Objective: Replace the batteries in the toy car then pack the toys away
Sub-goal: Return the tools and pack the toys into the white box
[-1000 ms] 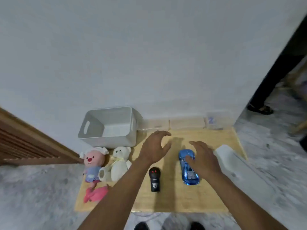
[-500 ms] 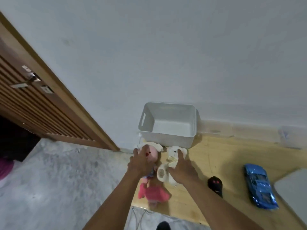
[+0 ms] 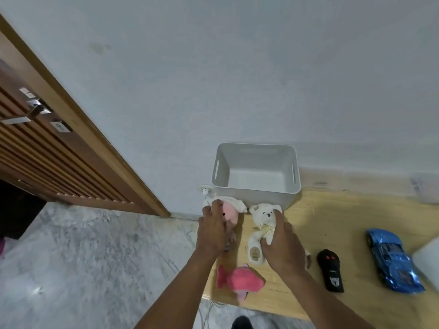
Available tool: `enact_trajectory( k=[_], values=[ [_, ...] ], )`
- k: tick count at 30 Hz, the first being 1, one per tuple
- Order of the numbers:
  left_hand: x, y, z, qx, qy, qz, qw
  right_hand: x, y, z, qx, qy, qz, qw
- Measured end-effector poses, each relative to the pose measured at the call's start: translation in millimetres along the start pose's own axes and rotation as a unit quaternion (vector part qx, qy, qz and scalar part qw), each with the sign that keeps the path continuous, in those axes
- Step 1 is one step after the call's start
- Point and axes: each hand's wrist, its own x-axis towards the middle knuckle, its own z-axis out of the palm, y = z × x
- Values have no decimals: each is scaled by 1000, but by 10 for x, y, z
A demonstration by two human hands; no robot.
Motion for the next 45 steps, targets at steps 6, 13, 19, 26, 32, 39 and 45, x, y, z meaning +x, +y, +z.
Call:
enact_trajectory(
  k=[6, 13, 19, 26, 32, 39, 45],
  values=[
    [-212, 283, -499, -78, 162, 75, 981, -195, -218, -420, 43, 137, -142, 979],
    [420, 924, -1040, -99, 217, 134, 962, 573, -711, -1224, 46, 200, -129, 970],
    [1133, 1128, -988, -50, 130, 86, 987, 1303, -836, -1307, -21, 102, -99, 990],
    [1383, 925, -538, -11, 40, 19, 999, 1628, -745, -800, -108, 61, -131, 984],
    [1427, 782, -401, -11, -14, -41, 999, 1779, -754, -625, -149, -75, -111, 980],
    [1329, 778, -507, 15, -14, 11, 1000, 1520, -636, -809, -139, 10, -180, 974],
    [991, 943, -731, -8, 23, 106, 994, 1168, -420, -1102, -59, 82, -144, 984]
  ],
)
